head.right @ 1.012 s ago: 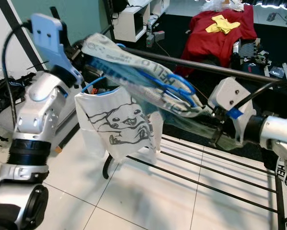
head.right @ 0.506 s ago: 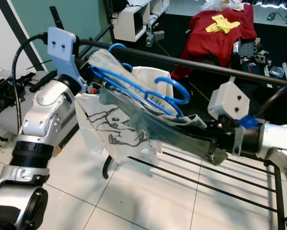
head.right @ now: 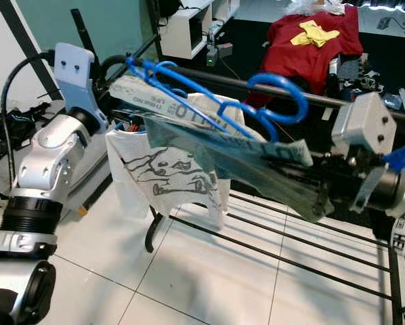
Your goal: Hang hanger
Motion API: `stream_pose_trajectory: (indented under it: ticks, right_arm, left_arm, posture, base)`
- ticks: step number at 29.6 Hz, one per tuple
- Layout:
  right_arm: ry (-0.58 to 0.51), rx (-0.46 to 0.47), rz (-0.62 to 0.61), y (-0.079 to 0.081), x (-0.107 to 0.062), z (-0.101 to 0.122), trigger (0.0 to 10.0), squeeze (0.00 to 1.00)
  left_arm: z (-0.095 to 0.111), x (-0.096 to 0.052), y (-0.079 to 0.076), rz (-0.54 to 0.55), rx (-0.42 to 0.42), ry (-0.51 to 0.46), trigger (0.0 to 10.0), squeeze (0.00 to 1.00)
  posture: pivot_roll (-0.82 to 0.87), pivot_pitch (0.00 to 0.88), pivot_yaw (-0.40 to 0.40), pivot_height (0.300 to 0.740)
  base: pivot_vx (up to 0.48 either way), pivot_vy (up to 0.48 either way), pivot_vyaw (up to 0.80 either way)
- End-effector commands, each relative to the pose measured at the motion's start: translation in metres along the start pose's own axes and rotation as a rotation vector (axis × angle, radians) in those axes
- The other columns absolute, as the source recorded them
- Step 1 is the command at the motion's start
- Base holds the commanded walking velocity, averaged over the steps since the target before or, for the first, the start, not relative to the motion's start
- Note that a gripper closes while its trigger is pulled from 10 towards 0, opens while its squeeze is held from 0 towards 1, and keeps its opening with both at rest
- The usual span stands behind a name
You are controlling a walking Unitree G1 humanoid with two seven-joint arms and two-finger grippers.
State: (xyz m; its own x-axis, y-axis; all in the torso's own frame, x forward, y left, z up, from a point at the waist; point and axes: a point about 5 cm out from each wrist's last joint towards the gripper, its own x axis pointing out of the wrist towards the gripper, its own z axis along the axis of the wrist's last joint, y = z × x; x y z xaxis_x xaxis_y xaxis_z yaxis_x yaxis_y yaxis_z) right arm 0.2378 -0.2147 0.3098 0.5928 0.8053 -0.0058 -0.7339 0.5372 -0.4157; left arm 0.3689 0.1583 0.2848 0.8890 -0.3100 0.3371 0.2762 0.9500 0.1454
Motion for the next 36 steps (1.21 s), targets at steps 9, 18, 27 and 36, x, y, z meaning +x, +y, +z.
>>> stream_pose_trajectory:
  ticks: [9,18,27,36]
  right_arm:
    - [0.074,0.024,-0.023,0.002,0.023,-0.020,0.0,0.00]
    - [0.349,0.052,0.066,0.006,-0.011,-0.040,0.0,0.00]
    - [0.490,0.058,0.138,0.009,-0.019,-0.052,0.0,0.00]
    - [0.482,0.014,0.122,0.000,-0.011,-0.054,0.0,0.00]
  left_arm:
    - [-0.024,-0.037,-0.108,-0.696,-0.138,0.085,10.0,1.00]
    - [0.002,-0.072,-0.067,-1.027,-0.096,0.138,10.0,1.00]
    - [0.050,-0.065,-0.047,-1.013,-0.078,-0.053,10.0,1.00]
    - [0.008,-0.081,-0.040,-1.104,0.211,0.259,10.0,1.00]
  posture:
    - [-0.04,0.142,0.037,0.740]
    - [-0.04,0.143,0.031,0.740]
    - [-0.04,0.117,0.031,0.740]
    - [-0.02,0.107,0.040,0.740]
  base:
    - [0.000,0.000,0.00]
    - [0.000,0.000,0.00]
    - [0.000,0.000,0.00]
    - [0.000,0.000,0.00]
